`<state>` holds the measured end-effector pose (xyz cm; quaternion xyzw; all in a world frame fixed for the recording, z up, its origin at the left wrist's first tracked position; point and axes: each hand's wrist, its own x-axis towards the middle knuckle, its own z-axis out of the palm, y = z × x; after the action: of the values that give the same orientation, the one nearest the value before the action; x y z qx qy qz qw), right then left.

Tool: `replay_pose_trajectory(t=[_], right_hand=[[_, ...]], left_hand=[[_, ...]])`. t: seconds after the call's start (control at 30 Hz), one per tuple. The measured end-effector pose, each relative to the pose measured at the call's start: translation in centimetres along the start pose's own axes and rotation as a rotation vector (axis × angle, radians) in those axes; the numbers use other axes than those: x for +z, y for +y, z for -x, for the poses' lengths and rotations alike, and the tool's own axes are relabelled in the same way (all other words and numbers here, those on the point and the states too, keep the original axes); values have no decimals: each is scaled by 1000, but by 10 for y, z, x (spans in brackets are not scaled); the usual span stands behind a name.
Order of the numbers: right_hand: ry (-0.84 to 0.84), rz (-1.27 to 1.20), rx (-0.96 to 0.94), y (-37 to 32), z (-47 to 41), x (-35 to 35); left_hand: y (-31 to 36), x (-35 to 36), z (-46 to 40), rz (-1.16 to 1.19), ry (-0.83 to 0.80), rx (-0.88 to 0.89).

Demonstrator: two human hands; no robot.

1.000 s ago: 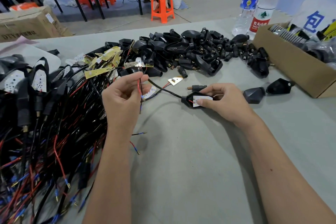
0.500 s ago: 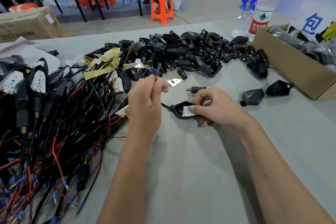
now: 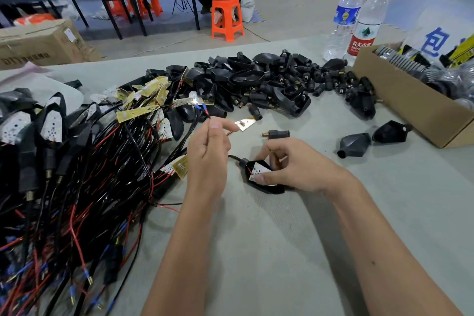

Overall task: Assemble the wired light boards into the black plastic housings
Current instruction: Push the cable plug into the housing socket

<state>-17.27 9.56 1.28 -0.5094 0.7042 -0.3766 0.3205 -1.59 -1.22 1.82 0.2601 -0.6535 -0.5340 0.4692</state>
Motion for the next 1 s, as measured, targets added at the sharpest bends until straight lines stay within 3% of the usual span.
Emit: replay_pose_trajectory(t=[0.13, 0.3, 0.47, 0.53, 0.6, 0.67, 0.73, 0.87, 1.0], right_hand=[[-38, -86, 13, 0, 0, 2], [-137, -40, 85, -4, 2, 6], [-158, 16, 128, -9, 3, 6], [-61, 14, 98, -10, 1, 7], [228, 66, 40, -5, -4, 9], [546, 214, 0, 5, -9, 8], [689, 453, -48, 11, -11, 6], [449, 589, -35, 22, -18, 8], [469, 436, -51, 18, -17, 8]], left_hand=[[4, -10, -3, 114, -39, -115], [1, -12, -3, -74, -38, 9], [-8, -5, -2, -463, -75, 139], [-11, -6, 0, -561, -85, 176], [-12, -9, 0, -568, -108, 176], [-13, -10, 0, -542, -129, 151], [-14, -11, -2, -499, -149, 109], [-15, -14, -3, -440, -195, 65], [-14, -14, -5, -394, -188, 57]])
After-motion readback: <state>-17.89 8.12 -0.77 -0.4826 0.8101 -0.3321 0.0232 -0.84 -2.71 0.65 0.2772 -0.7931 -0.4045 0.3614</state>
